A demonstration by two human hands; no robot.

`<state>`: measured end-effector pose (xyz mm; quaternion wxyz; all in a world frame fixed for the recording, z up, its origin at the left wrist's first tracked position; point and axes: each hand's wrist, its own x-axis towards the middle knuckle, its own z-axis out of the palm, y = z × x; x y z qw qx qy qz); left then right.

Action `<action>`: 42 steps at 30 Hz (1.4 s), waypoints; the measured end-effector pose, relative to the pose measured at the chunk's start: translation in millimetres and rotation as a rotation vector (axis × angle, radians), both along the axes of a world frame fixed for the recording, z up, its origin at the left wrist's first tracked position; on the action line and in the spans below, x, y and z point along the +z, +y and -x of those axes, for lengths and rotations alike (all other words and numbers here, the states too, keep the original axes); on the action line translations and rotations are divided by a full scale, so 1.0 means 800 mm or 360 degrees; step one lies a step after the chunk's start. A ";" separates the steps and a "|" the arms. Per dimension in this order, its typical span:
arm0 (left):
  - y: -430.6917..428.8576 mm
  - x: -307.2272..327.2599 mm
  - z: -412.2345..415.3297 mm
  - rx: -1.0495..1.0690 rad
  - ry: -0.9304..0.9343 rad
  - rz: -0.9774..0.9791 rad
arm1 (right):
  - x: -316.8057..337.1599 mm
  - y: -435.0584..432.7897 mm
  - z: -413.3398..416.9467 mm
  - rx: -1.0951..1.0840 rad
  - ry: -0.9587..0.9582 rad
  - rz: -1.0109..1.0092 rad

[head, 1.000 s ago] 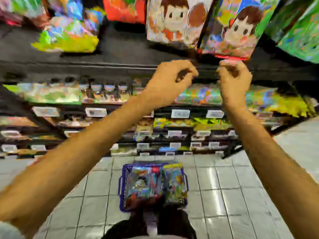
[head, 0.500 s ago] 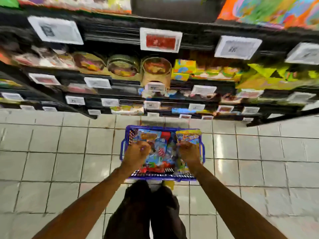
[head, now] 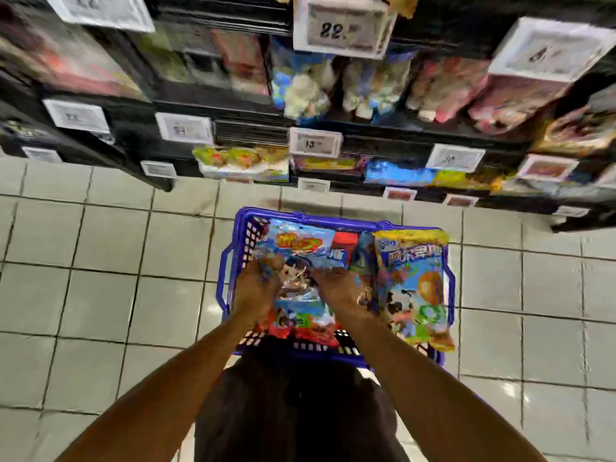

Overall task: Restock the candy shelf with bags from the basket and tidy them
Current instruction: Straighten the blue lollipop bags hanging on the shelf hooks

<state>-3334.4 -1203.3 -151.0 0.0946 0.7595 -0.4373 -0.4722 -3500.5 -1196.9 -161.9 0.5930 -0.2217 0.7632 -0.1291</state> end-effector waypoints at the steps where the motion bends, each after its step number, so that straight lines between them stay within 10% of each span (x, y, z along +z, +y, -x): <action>1: -0.003 -0.001 0.002 0.0092 0.0014 0.0038 | -0.004 -0.002 -0.005 -0.0001 0.0034 0.0002; 9: -0.002 0.106 -0.005 0.0578 0.0609 -0.0408 | 0.124 0.010 0.002 -0.0346 -0.0260 -0.0045; 16: -0.023 0.344 0.017 0.0488 0.1081 -0.0124 | 0.374 0.005 0.041 -0.0313 -0.0757 0.0411; 42: -0.179 1.084 0.181 -0.0603 0.1553 0.1566 | 1.191 -0.117 0.195 -0.0188 0.0071 0.2643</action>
